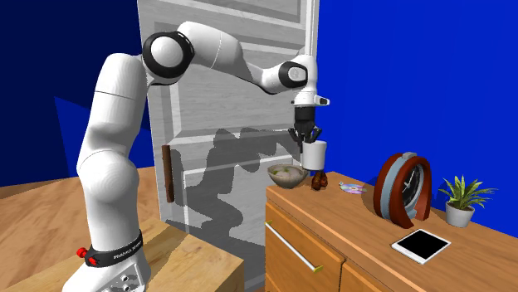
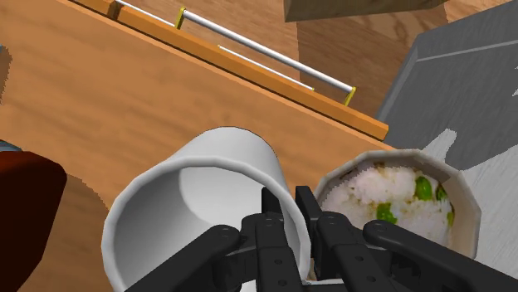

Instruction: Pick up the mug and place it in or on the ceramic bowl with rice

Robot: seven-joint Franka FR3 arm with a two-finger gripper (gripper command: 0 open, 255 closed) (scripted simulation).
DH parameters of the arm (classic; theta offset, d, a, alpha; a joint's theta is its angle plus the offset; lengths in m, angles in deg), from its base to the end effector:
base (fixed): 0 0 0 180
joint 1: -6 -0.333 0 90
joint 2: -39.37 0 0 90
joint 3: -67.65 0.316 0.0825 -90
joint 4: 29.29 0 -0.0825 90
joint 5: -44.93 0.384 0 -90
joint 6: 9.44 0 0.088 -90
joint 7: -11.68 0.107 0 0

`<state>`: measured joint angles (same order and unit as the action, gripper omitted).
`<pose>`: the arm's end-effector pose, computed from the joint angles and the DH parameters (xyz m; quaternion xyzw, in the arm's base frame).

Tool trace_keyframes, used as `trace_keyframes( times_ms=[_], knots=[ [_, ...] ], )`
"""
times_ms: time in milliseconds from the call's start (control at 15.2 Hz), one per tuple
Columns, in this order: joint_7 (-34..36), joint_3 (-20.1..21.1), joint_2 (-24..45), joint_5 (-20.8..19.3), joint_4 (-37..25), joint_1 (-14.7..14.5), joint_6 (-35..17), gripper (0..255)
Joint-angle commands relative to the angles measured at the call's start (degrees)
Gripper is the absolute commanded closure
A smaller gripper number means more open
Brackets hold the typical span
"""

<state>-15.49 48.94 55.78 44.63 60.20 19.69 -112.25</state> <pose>0.5518 -0.3250 0.4840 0.9979 -0.0396 -0.0408 0.0320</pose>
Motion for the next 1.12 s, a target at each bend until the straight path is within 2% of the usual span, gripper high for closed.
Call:
trace_keyframes(
  times_ms=[0,330,726,1056],
  knots=[
    [-0.06,-0.03,-0.1,-0.03,-1.37,0.02,1.47,255],
    [-0.27,-0.1,-0.11,-0.02,-4.8,0.15,4.9,255],
    [6.25,2.36,3.31,0.54,-11.47,-3.81,8.67,255],
    [11.3,4.2,8.21,1.35,-20.22,-6.71,12.93,255]
  ],
)
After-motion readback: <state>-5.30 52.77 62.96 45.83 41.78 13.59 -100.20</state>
